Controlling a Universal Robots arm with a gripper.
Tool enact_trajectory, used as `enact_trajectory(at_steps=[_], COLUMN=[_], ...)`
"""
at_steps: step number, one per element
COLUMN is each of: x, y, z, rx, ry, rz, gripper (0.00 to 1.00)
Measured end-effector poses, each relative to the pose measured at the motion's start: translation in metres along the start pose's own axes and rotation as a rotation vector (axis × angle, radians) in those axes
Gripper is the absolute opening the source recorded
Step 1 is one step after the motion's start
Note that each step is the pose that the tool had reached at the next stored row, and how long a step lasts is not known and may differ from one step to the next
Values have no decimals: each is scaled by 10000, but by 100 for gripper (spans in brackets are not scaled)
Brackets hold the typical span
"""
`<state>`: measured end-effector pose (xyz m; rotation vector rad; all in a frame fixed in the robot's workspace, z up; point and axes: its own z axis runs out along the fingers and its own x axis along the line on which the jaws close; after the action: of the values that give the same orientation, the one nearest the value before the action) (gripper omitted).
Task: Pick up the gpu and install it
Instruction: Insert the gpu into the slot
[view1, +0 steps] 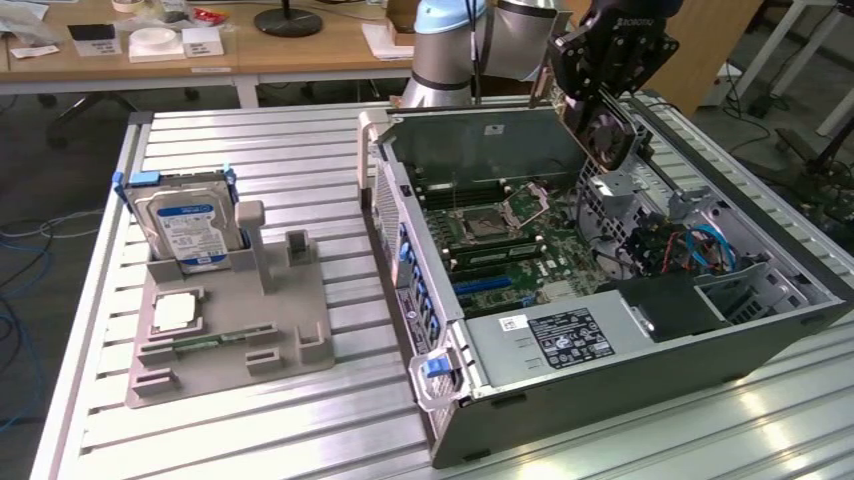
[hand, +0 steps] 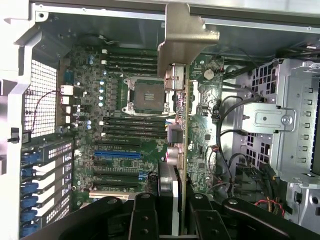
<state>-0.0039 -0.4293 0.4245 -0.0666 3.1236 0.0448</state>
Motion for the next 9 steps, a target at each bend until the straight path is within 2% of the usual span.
enact_trajectory(at_steps=[9], x=[0], y=[0], z=[0], rx=[-22], ry=[35], rz=[-1226], gripper=[28])
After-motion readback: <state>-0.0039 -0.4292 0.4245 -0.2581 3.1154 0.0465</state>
